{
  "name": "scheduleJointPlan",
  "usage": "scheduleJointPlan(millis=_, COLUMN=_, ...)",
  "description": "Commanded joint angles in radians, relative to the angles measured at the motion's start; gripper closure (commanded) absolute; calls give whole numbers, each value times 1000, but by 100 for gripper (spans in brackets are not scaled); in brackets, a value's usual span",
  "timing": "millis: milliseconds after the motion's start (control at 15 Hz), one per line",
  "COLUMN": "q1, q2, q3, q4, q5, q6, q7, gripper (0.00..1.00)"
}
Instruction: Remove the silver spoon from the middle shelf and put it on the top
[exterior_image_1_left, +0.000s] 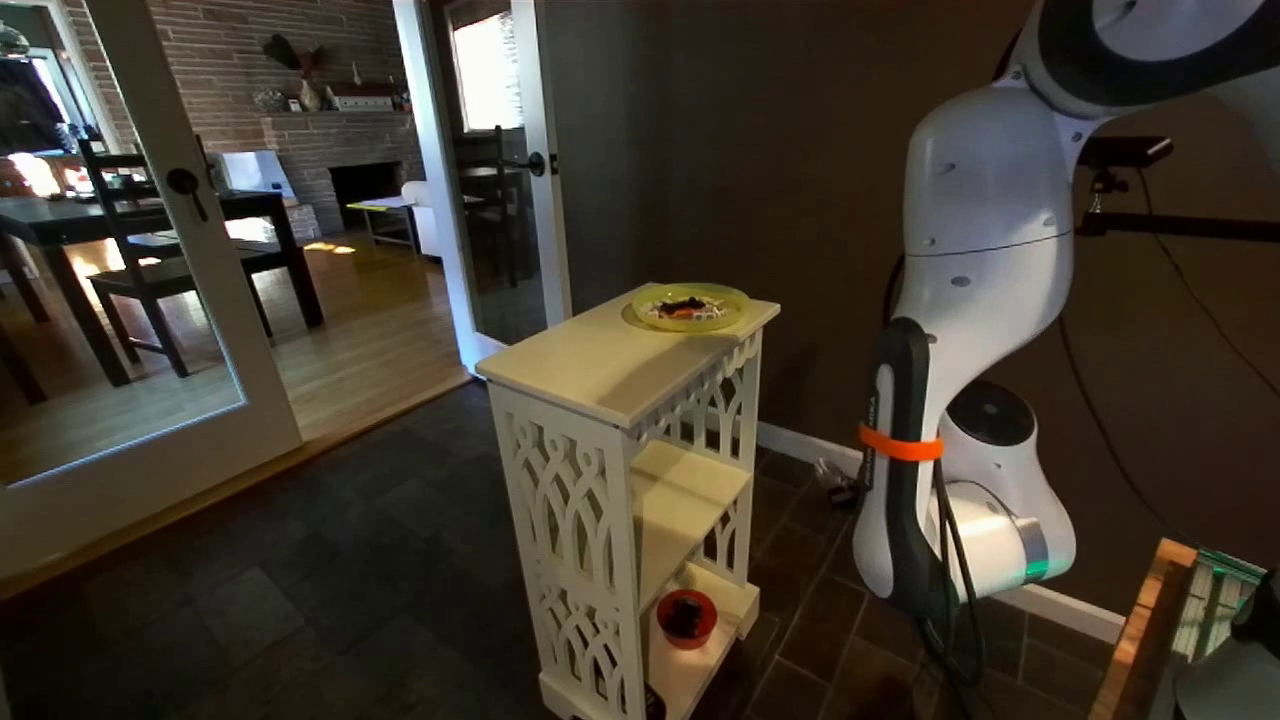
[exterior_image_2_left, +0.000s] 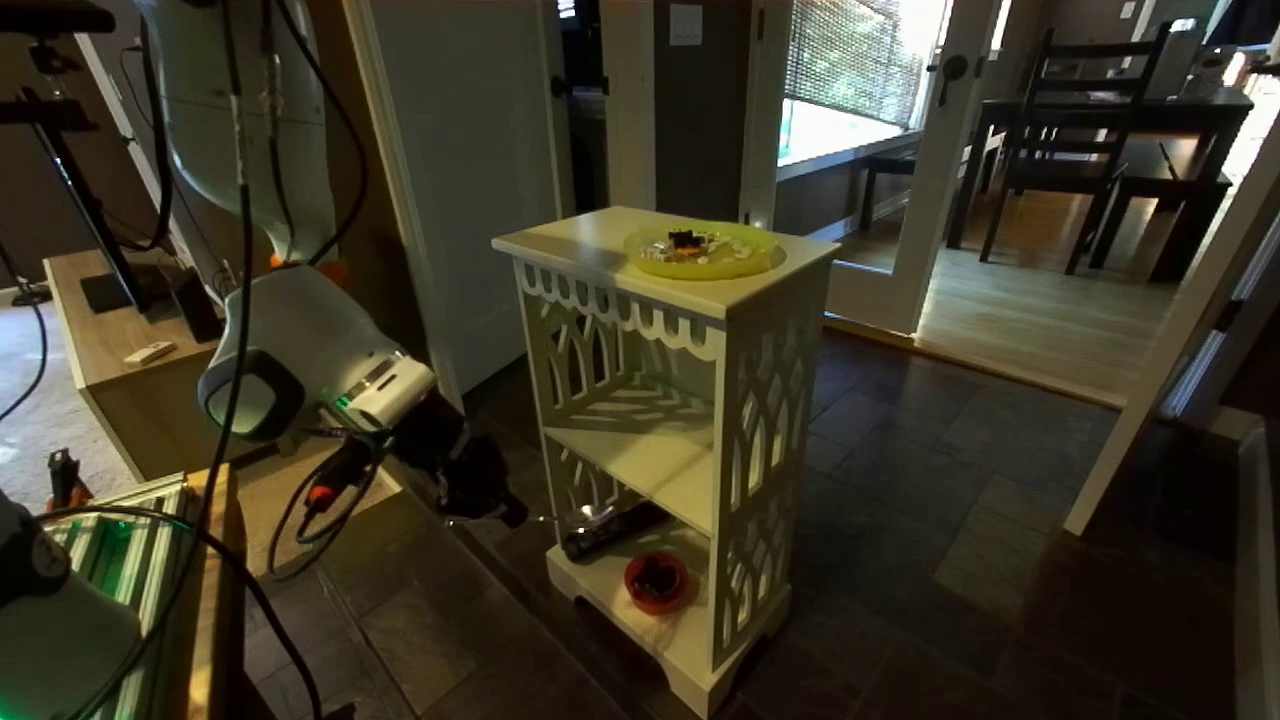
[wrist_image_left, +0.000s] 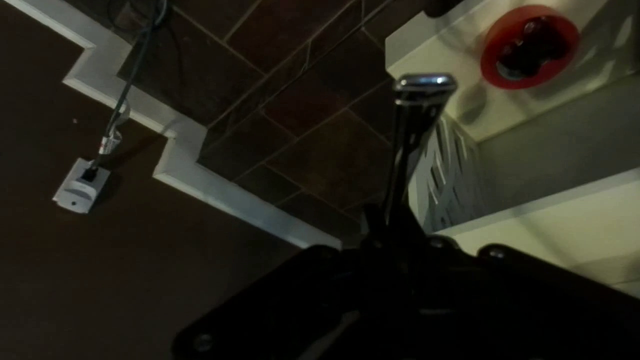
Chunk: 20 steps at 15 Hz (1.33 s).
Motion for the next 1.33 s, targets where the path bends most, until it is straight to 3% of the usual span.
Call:
scheduleJointPlan(millis=0, q1=15, q2=-81, q3=55, q4=1, q5=197, q6=76, q7=-84, gripper=98)
scheduleJointPlan(millis=267, q1=14, q2=-188, q3=105, q4=9, q5=362, q6=186, q7=-224, gripper=98)
scheduleJointPlan(millis=333, q1=60, q2=-228, q3=72, q4=1, q5=389, q6=193, q7=-245, gripper=98)
scheduleJointPlan(millis=533, q1=93, q2=-338, q3=68, q4=10, q5=478, q6=236, q7=-384, gripper=98)
scheduleJointPlan(millis=733, q1=228, q2=-482, q3=-36, q4=5, q5=572, q6=226, q7=-553, gripper=98)
scheduleJointPlan(millis=867, q1=355, q2=-576, q3=-174, q4=-5, q5=592, q6=226, q7=-666, gripper=98)
scheduleJointPlan(millis=1000, q1=462, q2=-630, q3=-345, q4=21, q5=515, q6=226, q7=-812, gripper=98)
scheduleJointPlan(millis=1067, q1=473, q2=-635, q3=-370, q4=50, q5=466, q6=225, q7=-882, gripper=98)
scheduleJointPlan(millis=1133, q1=461, q2=-641, q3=-352, q4=73, q5=444, q6=223, q7=-936, gripper=98)
scheduleJointPlan(millis=1200, q1=322, q2=-659, q3=-174, q4=82, q5=449, q6=241, q7=-989, gripper=98)
scheduleJointPlan(millis=1267, q1=326, q2=-673, q3=-133, q4=90, q5=461, q6=252, q7=-1035, gripper=98)
